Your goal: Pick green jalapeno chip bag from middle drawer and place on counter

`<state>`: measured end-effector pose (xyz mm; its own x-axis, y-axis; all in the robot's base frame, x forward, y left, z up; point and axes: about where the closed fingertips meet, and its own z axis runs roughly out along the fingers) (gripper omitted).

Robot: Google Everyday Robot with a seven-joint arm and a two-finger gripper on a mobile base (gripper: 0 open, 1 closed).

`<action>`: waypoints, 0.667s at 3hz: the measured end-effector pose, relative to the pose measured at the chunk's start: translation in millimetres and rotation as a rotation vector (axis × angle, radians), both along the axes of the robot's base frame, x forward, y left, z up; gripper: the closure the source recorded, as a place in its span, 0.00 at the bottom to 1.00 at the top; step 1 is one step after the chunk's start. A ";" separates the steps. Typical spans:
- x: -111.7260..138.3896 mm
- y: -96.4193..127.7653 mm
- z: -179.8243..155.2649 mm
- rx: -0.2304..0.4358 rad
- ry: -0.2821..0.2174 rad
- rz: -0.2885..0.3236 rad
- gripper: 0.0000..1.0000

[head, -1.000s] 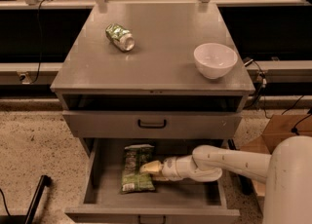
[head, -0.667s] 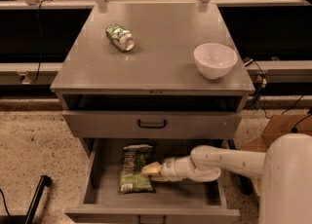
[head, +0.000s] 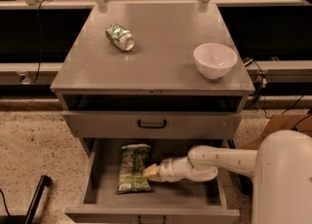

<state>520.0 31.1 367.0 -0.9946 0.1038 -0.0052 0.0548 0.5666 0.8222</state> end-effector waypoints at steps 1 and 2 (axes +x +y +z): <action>-0.6 1.6 3.0 0.003 -0.013 0.004 1.00; -6.2 3.6 29.6 0.071 -0.068 0.027 1.00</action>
Offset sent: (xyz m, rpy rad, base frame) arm -0.0155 0.0014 0.0776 0.1856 -0.1673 0.0614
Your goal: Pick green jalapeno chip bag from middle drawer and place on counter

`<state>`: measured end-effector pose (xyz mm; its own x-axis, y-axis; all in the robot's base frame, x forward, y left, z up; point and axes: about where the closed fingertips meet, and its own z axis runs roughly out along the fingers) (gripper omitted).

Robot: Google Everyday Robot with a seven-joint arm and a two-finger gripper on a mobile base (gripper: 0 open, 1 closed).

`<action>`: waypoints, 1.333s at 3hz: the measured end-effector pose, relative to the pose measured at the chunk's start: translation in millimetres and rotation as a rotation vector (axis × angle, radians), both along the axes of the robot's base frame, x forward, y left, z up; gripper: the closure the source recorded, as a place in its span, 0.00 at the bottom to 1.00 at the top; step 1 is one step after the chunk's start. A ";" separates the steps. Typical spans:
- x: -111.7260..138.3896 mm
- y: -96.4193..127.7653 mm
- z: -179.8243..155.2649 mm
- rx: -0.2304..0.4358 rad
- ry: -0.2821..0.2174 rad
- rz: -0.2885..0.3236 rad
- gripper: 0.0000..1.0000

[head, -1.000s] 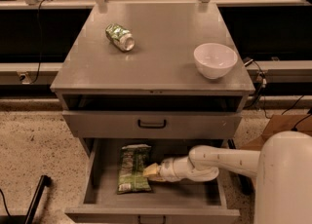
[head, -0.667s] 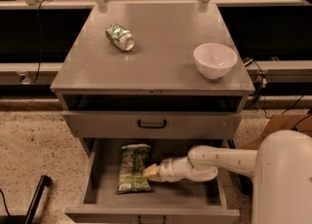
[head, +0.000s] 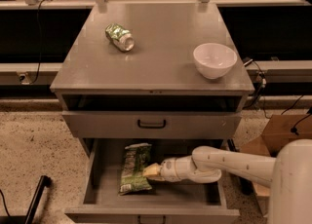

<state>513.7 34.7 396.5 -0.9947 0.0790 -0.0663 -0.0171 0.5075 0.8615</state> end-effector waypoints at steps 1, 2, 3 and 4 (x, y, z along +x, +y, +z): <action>-22.1 2.5 58.4 0.117 -0.101 0.051 1.00; -43.7 -8.9 125.3 0.228 -0.201 0.078 1.00; -57.0 -24.3 186.7 0.313 -0.278 0.101 1.00; -74.9 -31.4 242.1 0.369 -0.343 0.161 1.00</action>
Offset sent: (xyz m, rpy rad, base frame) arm -0.0719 -0.0375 0.2149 0.3661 -0.3332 0.0946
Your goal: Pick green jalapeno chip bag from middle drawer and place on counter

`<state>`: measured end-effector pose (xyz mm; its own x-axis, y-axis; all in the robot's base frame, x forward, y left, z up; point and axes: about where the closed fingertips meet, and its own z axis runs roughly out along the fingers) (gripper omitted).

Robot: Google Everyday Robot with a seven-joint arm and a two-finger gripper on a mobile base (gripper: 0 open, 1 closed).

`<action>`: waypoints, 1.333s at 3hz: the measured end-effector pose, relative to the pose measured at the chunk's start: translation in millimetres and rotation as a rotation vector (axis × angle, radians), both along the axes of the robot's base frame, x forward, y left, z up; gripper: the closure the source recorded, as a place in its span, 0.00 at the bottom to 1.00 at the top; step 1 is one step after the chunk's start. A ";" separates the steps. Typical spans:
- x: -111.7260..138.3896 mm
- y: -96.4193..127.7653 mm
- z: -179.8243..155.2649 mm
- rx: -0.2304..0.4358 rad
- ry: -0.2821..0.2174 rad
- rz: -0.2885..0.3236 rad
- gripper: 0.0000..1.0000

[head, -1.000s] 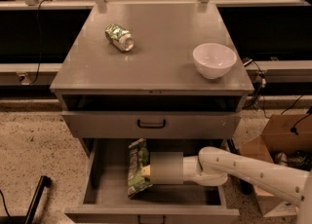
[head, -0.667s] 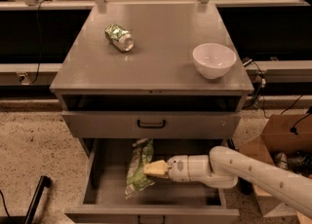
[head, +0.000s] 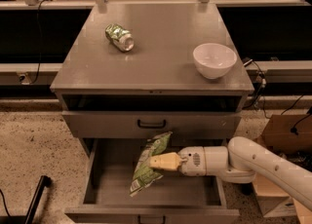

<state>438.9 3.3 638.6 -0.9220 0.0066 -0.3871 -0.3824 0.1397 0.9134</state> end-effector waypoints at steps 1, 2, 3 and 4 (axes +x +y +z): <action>-5.0 0.0 6.3 0.008 -0.006 0.018 1.00; -5.2 1.4 7.9 0.011 -0.008 0.025 1.00; -10.4 2.9 35.2 0.082 -0.030 0.075 1.00; -28.6 1.9 107.4 0.176 -0.135 0.167 1.00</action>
Offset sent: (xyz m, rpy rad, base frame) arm -0.0045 0.0015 0.0121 0.0208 -0.0139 0.0384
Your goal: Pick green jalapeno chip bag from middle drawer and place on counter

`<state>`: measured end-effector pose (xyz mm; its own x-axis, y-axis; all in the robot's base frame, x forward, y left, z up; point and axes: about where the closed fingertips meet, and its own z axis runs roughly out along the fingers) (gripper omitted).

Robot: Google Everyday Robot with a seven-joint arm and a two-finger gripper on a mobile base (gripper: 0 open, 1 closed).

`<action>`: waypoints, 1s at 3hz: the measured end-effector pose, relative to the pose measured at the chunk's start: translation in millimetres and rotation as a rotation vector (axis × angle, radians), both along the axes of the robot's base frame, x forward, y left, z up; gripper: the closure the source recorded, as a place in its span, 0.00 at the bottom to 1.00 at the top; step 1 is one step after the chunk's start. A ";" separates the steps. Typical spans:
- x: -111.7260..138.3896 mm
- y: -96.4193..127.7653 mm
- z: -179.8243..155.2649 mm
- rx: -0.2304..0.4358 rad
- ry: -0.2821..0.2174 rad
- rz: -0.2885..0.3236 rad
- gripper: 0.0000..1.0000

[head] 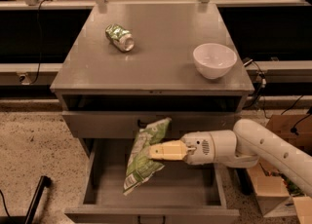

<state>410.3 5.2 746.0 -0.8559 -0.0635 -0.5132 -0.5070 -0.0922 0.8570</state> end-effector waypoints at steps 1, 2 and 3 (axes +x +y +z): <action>-21.2 -5.2 64.9 0.042 -0.105 0.054 1.00; -22.3 -11.0 112.2 0.013 -0.171 0.045 1.00; 3.3 -16.3 165.0 -0.130 -0.250 -0.021 1.00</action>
Offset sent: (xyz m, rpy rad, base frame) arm -0.0190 -0.0218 0.1693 -0.0347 -0.2451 0.0147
